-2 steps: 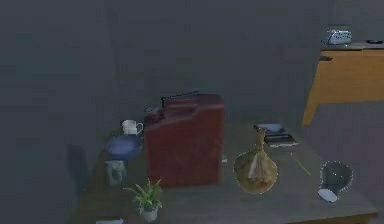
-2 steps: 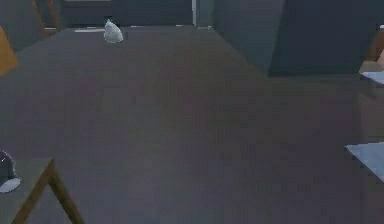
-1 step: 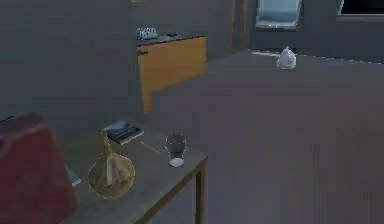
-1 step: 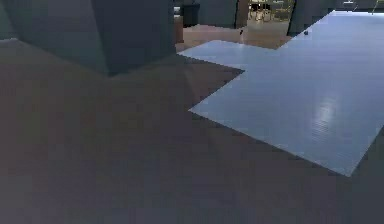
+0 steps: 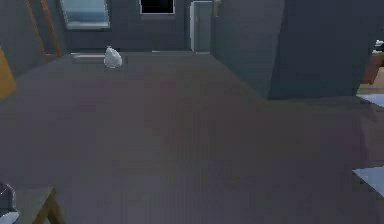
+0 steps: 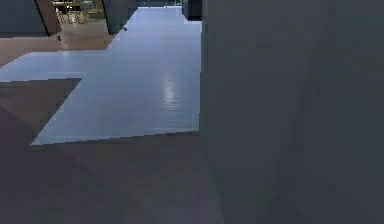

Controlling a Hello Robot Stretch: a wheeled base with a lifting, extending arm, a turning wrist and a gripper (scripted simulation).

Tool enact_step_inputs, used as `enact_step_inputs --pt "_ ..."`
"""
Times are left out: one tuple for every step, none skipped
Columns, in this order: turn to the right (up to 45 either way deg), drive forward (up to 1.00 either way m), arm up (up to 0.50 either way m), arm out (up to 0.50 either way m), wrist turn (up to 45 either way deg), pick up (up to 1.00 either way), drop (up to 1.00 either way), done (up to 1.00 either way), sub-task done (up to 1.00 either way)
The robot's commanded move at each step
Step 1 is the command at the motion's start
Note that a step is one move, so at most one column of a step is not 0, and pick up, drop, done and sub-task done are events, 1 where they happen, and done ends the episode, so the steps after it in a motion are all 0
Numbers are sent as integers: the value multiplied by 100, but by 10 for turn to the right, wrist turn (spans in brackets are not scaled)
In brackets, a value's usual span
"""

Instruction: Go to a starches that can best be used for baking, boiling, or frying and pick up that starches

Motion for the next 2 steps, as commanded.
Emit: enact_step_inputs --pt "330 0 0 0 0 0 0 0 0" --pt "0 20 0 0 0 0 0 0 0"
